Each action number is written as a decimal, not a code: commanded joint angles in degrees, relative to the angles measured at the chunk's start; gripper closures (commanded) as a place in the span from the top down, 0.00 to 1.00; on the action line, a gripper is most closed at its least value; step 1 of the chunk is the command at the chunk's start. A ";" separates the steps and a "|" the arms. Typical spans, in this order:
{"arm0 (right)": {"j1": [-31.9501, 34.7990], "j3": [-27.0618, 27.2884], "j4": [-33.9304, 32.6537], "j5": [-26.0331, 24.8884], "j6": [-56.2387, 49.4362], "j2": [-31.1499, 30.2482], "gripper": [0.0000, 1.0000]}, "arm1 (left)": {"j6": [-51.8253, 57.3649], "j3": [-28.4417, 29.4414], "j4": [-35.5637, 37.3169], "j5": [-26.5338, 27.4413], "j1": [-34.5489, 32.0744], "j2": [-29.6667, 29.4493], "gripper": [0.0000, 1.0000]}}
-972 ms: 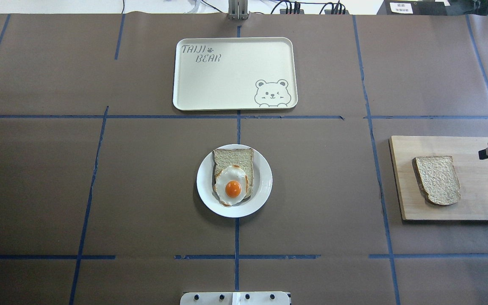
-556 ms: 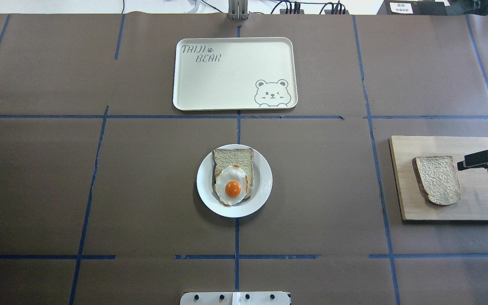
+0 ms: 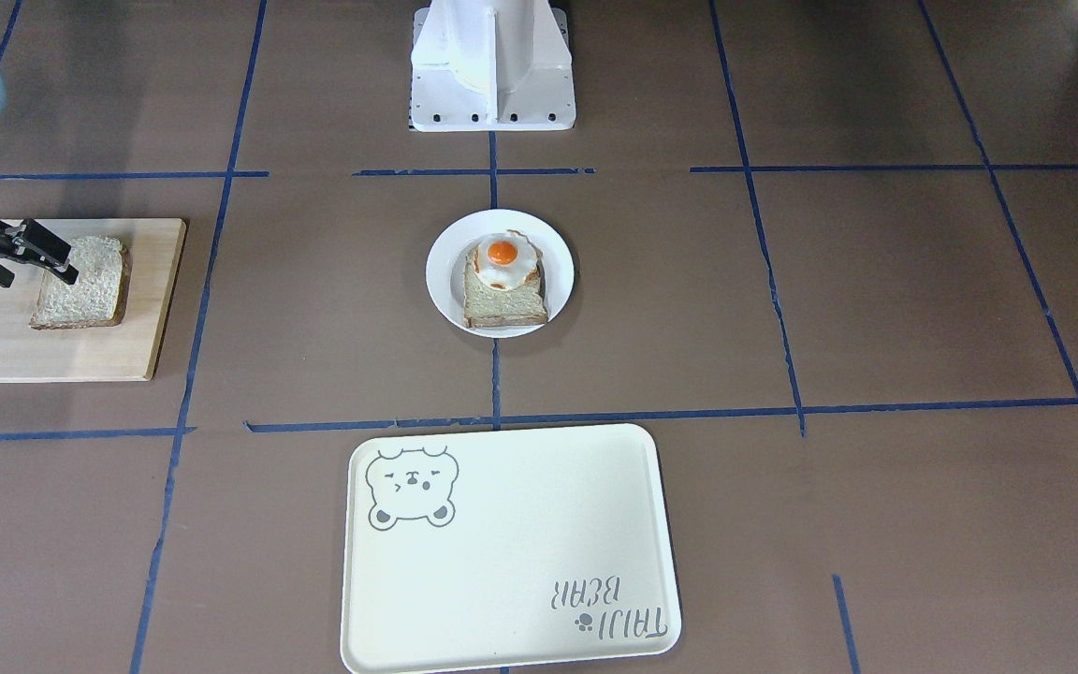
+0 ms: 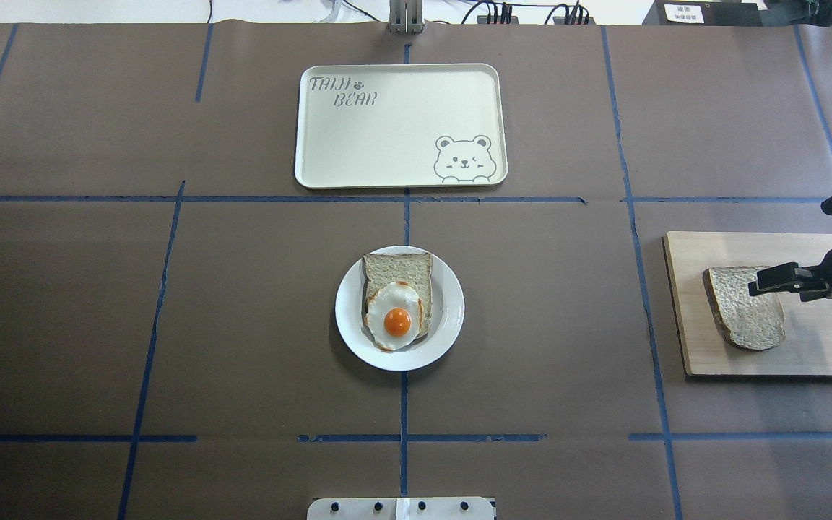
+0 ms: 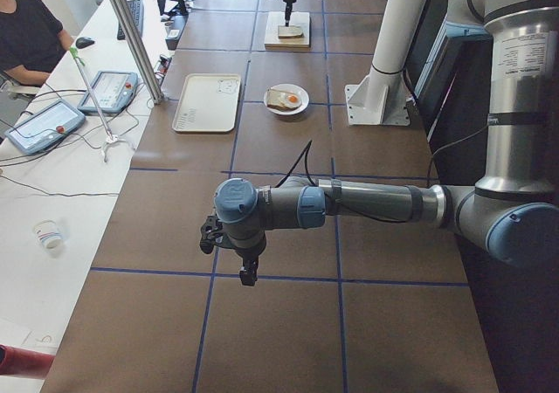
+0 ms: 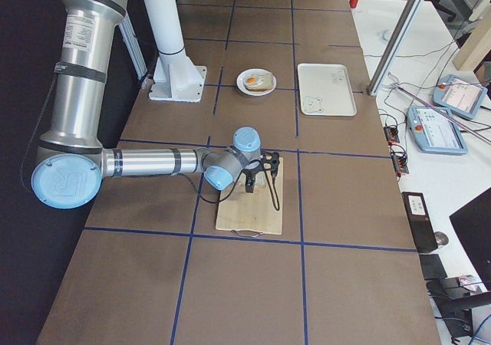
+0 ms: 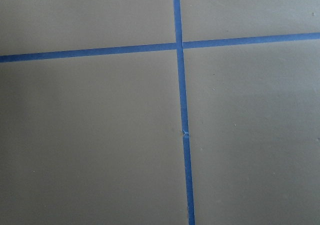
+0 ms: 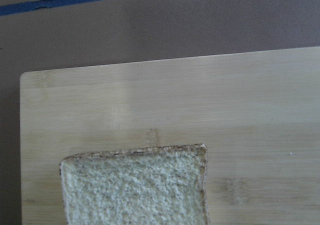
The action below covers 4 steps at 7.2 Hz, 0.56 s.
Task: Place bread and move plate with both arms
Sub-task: 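Lower the right gripper onto the bread slice on the bamboo board and grasp it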
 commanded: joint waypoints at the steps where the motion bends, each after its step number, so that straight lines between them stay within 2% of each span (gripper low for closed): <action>1: -0.36 -1.54 -0.13 -0.21 0.07 0.12 0.98 | 0.00 0.10 0.00 0.00 0.00 -0.03 1.00; 4: -0.28 -2.51 -0.13 -0.39 0.07 0.04 0.86 | 0.00 0.10 0.00 0.00 0.00 -0.12 1.00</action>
